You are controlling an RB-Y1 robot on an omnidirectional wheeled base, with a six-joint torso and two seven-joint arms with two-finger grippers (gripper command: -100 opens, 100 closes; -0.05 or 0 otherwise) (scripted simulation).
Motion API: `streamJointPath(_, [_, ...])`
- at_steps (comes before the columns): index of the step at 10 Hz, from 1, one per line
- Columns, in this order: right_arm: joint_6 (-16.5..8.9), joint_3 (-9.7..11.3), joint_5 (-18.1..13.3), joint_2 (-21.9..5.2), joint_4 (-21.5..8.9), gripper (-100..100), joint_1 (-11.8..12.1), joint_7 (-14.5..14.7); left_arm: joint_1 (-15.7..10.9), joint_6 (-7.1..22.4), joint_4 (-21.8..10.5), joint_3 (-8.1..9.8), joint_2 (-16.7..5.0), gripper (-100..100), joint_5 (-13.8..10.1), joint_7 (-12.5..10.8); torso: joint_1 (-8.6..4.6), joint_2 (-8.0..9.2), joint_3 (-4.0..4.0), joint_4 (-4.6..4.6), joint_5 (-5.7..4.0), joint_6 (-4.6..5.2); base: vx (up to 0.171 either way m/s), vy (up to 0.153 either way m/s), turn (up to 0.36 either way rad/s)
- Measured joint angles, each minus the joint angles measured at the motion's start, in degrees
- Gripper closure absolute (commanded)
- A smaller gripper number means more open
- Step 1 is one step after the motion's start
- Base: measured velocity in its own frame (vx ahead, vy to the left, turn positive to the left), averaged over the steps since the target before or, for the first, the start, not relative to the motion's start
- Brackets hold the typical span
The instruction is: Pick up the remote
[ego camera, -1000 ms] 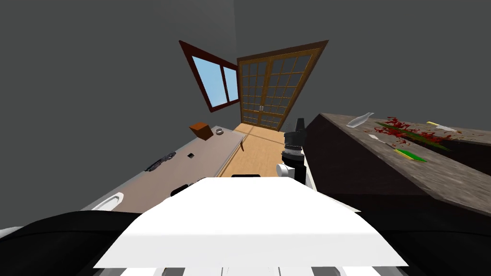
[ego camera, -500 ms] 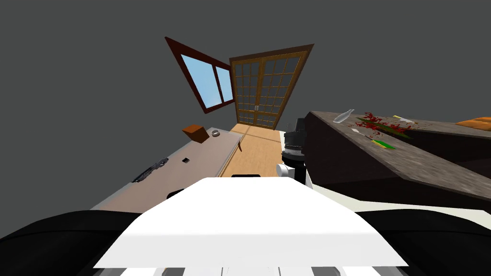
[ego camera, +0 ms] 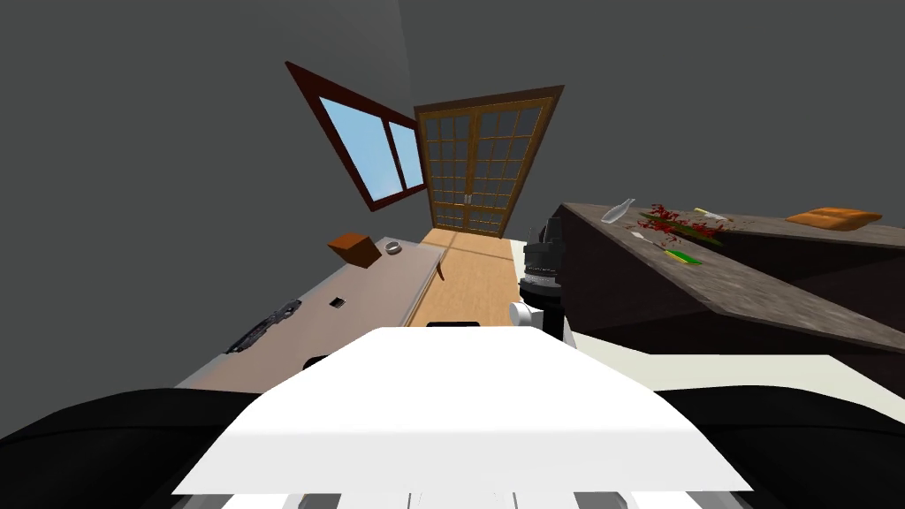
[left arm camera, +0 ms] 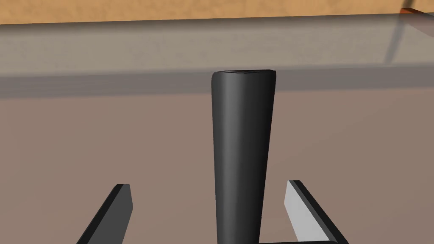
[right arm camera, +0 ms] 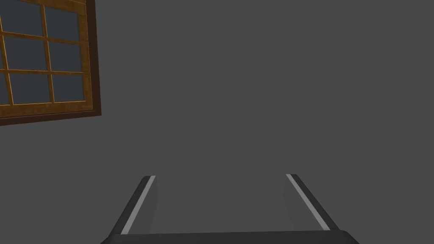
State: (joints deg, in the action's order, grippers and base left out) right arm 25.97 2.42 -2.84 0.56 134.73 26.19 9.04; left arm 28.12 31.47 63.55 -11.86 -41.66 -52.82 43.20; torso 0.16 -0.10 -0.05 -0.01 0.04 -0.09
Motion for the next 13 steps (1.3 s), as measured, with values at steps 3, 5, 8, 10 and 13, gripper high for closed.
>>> streamJointPath(3, [0.0, 0.0, 0.0, 0.0, 0.0, 0, 0.0, 0.0, 0.67, 3.9, -1.32, -0.69, -0.11, -100, -1.55, 0.84, 0.05, -0.01, -0.01, -0.01, 0.01, -0.02, 0.013, 0.049, -0.119])
streamJointPath(5, [0.0, 0.0, 0.0, 0.0, 0.0, 0, 0.0, 0.0, 0.17, 5.71, -2.99, -1.12, -0.02, -100, -3.11, 1.8, -0.02, -0.03, -0.02, -0.01, 0.0, -0.02, 0.011, 0.023, -0.046])
streamJointPath(8, [0.0, 0.0, 0.0, 0.0, 0.0, 0, 0.0, 0.0, -0.24, 5.61, -3.52, -1.26, 0.89, -100, -2.11, 1.35, -0.04, 0.06, 0.03, 0.01, -0.01, -0.02, -0.012, 0.033, -0.029])
streamJointPath(10, [0.0, 0.0, 0.0, 0.0, 0.0, 0, 0.0, 0.0, -1.14, 4.63, -5.06, -1.64, 2.83, -100, -0.25, 0.47, 0.05, 0.06, 0.04, 0.01, 0.02, -0.03, -0.011, 0.057, -0.028])
streamJointPath(13, [0.0, 0.0, 0.0, 0.0, 0.0, 0, 0.0, 0.0, -1.72, 3.78, -6.45, -1.88, 4.02, 100, 0.4, 0.35, -0.12, 0.04, 0.02, 0.01, -0.03, -0.04, -0.004, 0.01, 0.002])
